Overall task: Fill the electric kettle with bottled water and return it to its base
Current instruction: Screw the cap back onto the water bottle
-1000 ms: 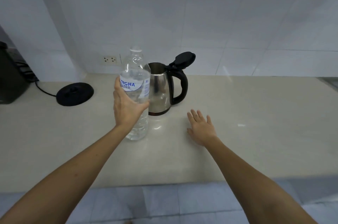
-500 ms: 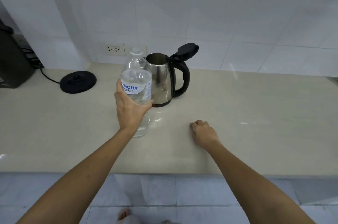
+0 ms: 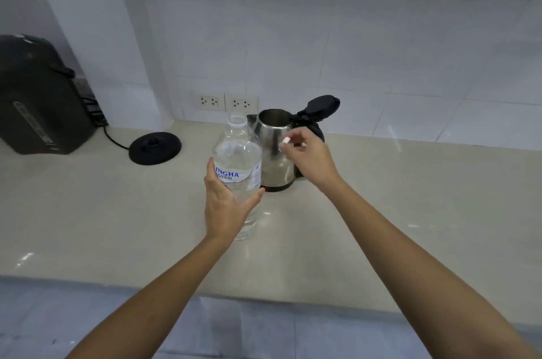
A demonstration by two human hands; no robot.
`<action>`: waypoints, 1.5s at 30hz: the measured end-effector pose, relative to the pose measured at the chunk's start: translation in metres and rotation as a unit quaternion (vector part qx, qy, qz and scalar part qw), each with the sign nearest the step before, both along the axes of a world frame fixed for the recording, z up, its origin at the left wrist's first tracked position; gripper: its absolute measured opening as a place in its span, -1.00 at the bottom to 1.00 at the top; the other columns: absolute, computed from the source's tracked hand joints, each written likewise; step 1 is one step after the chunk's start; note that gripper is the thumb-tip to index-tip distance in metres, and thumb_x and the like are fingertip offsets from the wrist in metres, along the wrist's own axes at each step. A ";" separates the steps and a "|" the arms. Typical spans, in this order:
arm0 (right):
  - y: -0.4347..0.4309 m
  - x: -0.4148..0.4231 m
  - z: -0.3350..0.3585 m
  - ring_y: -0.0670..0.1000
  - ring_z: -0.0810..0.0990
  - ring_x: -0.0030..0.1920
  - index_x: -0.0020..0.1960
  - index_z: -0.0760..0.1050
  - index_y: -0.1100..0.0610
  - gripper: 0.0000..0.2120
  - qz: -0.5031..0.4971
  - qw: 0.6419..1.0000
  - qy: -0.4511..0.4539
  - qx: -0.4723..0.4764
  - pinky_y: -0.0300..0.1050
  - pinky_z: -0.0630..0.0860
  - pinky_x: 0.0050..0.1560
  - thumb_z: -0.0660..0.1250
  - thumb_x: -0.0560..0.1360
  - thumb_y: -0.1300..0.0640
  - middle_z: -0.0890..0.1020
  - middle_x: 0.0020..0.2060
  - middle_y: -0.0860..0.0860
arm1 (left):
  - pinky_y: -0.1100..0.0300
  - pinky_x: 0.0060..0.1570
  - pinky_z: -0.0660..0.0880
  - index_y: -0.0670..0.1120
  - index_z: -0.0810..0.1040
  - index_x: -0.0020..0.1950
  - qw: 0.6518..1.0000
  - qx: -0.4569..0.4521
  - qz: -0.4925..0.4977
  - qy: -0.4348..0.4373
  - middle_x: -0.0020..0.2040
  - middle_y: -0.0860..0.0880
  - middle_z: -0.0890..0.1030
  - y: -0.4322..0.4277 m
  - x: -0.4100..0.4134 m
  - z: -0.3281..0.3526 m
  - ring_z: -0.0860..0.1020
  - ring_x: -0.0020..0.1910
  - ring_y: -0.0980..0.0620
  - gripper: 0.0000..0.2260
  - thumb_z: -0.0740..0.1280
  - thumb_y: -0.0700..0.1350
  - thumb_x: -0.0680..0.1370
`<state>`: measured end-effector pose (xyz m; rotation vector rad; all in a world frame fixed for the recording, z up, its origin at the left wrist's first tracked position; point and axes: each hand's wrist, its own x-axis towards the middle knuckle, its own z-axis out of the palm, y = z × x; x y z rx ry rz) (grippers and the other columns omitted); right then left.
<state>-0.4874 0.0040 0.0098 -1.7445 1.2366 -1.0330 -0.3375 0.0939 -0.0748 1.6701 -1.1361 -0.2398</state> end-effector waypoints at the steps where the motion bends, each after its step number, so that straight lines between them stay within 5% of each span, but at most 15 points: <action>1: 0.000 0.009 0.016 -0.12 0.62 -0.14 0.02 0.52 0.03 -0.82 0.013 0.999 -0.030 -0.010 -0.20 0.55 -0.04 0.43 0.45 0.08 0.61 -0.11 -0.11 | 0.15 0.18 0.46 0.11 -0.05 0.49 1.000 -0.002 -0.004 0.009 0.46 -0.04 0.28 0.001 0.002 0.000 0.42 0.35 -0.04 0.02 0.58 0.11 0.26; 4: 0.000 0.029 0.053 -0.10 0.65 -0.16 -0.05 0.51 0.06 -0.82 0.079 0.993 -0.080 -0.022 -0.18 0.56 -0.03 0.48 0.41 0.10 0.65 -0.11 -0.03 | 0.22 0.14 0.42 0.12 0.00 0.46 0.999 -0.017 -0.021 0.040 0.46 0.00 0.31 0.003 0.009 0.003 0.44 0.33 0.00 -0.04 0.58 0.10 0.27; 8: 0.003 0.044 0.075 0.13 0.70 -0.10 -0.11 0.54 0.06 -0.81 0.135 0.990 -0.025 -0.038 0.09 0.63 0.03 0.50 0.38 0.03 0.67 -0.03 0.04 | 0.10 0.32 0.39 0.22 -0.02 0.43 0.994 -0.036 -0.076 0.072 0.49 -0.03 0.26 -0.002 0.025 0.016 0.34 0.43 0.02 -0.05 0.58 0.05 0.28; 13: 0.005 0.051 0.092 0.02 0.71 -0.12 -0.12 0.53 0.13 -0.81 0.121 0.990 -0.073 -0.030 -0.14 0.64 -0.12 0.52 0.39 0.13 0.71 -0.08 0.05 | 0.18 0.36 0.31 0.21 0.00 0.46 0.988 -0.019 -0.141 0.062 0.47 0.12 0.23 -0.007 0.039 0.034 0.26 0.43 0.17 -0.01 0.60 0.08 0.25; 16: 0.008 0.058 0.097 -0.11 0.68 -0.13 -0.19 0.52 0.05 -0.80 0.170 0.984 0.033 -0.031 -0.21 0.55 -0.14 0.55 0.35 0.07 0.73 -0.10 0.01 | 0.07 0.28 0.44 0.24 0.01 0.44 0.984 0.012 -0.163 0.065 0.43 0.12 0.30 -0.007 0.042 0.036 0.38 0.35 0.07 -0.02 0.59 0.11 0.23; 22: 0.013 0.058 0.113 0.07 0.68 0.00 -0.16 0.53 0.11 -0.80 0.186 0.972 0.138 -0.042 -0.04 0.59 0.13 0.55 0.35 0.14 0.72 -0.04 0.02 | 0.05 0.22 0.50 0.22 -0.02 0.44 0.983 0.015 -0.179 0.046 0.41 0.05 0.35 -0.006 0.043 0.038 0.43 0.31 0.00 -0.03 0.58 0.12 0.25; 27: 0.016 0.061 0.132 -0.26 0.64 -0.07 0.06 0.58 0.00 -0.74 0.201 0.938 0.277 -0.050 -0.31 0.54 0.05 0.51 0.40 0.16 0.68 -0.10 -0.19 | 0.02 0.21 0.50 0.23 -0.01 0.44 0.979 0.025 -0.194 0.053 0.42 0.04 0.34 -0.003 0.046 0.040 0.45 0.30 -0.01 -0.05 0.56 0.15 0.26; 30: 0.021 0.069 0.143 -0.26 0.61 -0.05 0.14 0.60 -0.01 -0.71 0.205 0.904 0.367 -0.077 -0.37 0.48 0.03 0.46 0.44 0.20 0.62 -0.14 -0.27 | 0.06 0.20 0.49 0.24 -0.01 0.43 0.978 0.033 -0.195 0.059 0.40 0.04 0.37 -0.001 0.046 0.040 0.46 0.28 -0.01 -0.06 0.56 0.15 0.26; 35: 0.027 0.082 0.152 -0.33 0.47 -0.21 0.18 0.57 -0.01 -0.71 0.198 0.855 0.467 -0.107 -0.47 0.30 -0.26 0.34 0.51 0.24 0.54 -0.13 -0.25 | 0.01 0.20 0.48 0.26 -0.05 0.43 0.975 0.056 -0.209 0.055 0.42 0.04 0.35 -0.001 0.052 0.041 0.46 0.28 -0.04 -0.03 0.56 0.15 0.26; 41: 0.033 0.095 0.154 -0.01 0.54 -0.16 0.10 0.57 0.13 -0.79 0.166 0.818 0.535 -0.130 -0.30 0.29 -0.35 0.39 0.49 0.10 0.57 -0.20 -0.08 | 0.13 0.08 0.46 0.20 -0.10 0.48 0.971 0.078 -0.224 0.021 0.44 0.05 0.33 0.000 0.057 0.042 0.44 0.30 -0.03 -0.01 0.55 0.13 0.31; 45: 0.037 0.105 0.146 0.05 0.61 -0.32 -0.09 0.51 0.26 -0.65 0.124 0.796 0.584 -0.094 -0.22 0.39 -0.42 0.26 0.56 -0.05 0.66 -0.34 0.08 | 0.11 0.00 0.48 0.19 -0.14 0.48 0.971 0.089 -0.222 0.007 0.46 0.06 0.30 0.002 0.059 0.043 0.45 0.30 -0.04 -0.01 0.53 0.16 0.32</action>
